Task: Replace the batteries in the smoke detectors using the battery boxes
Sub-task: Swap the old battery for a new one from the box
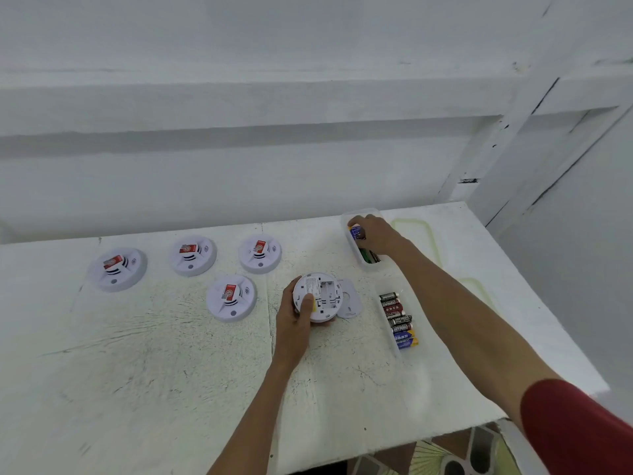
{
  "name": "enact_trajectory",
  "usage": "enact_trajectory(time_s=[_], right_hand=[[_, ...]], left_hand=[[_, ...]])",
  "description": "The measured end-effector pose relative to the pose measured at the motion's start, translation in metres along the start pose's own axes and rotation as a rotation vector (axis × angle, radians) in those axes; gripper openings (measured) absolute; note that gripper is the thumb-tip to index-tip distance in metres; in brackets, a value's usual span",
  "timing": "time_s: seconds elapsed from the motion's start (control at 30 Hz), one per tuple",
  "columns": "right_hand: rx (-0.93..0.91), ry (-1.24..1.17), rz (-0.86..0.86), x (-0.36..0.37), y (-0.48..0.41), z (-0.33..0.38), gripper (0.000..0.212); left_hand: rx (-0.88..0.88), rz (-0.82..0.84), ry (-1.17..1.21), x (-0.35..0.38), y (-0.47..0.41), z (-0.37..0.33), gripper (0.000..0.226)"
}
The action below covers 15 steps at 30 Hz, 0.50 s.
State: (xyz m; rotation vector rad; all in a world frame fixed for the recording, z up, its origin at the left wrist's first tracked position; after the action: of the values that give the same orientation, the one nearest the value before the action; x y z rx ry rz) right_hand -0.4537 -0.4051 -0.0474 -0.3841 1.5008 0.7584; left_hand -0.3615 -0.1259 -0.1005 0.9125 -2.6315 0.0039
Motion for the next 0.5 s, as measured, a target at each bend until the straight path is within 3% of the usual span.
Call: enact_trajectory(time_s=[0.17,0.3,0.5], right_hand=[[0.035,-0.106,-0.069,-0.007,0.007,-0.009,0.041],[0.139,-0.368,-0.223,-0.015,0.02,-0.008,0.049],[0.065,-0.514,-0.355,-0.04,0.066,0.024,0.058]], left_hand=[[0.002,0.01,0.006,0.0,-0.001,0.0,0.039],[-0.007,0.01,0.01,0.001,0.0,-0.001,0.039],[-0.019,0.011,0.054,0.0,0.0,-0.001,0.043]])
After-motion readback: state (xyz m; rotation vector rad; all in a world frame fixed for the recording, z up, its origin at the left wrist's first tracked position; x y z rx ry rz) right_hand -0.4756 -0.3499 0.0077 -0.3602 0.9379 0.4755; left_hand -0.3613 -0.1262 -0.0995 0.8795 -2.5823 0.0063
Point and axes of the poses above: each hand's wrist, its own y-axis away from the middle knuckle, its own x-axis out of the palm, z = x × y, the point moved 2 cm from there along -y, towards the middle knuckle, and after that the axes turned 15 degrees about y, right-handed, at the moved point
